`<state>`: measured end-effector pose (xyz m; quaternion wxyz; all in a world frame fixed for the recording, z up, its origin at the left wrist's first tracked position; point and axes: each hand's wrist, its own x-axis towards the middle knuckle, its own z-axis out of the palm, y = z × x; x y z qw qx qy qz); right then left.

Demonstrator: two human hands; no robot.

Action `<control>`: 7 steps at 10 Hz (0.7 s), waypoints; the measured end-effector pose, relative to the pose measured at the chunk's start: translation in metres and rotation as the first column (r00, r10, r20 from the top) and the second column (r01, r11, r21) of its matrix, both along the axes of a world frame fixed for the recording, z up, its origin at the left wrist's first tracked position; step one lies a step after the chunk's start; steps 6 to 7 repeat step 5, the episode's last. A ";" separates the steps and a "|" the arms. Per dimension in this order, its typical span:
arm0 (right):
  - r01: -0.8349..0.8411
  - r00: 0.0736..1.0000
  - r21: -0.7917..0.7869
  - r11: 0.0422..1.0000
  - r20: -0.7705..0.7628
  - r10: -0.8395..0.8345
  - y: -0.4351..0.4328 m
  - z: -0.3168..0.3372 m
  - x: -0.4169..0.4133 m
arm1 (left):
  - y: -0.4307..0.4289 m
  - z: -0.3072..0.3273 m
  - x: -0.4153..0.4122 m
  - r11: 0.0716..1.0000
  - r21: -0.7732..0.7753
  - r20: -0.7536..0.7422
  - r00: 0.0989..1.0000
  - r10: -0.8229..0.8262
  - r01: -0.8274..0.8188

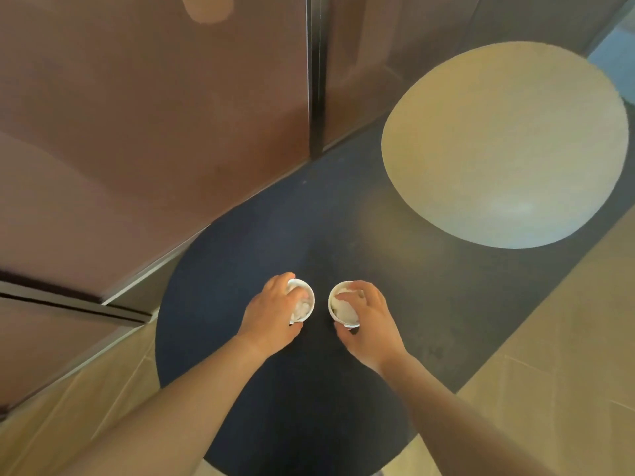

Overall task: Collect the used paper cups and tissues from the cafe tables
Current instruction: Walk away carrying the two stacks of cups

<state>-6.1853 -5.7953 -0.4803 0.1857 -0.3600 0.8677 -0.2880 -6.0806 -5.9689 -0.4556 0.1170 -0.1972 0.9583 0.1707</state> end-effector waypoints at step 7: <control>0.020 0.995 0.020 1.000 -0.098 -0.018 -0.004 0.033 0.011 | 0.001 0.020 0.007 0.998 -0.004 -0.115 0.991 -0.067 0.066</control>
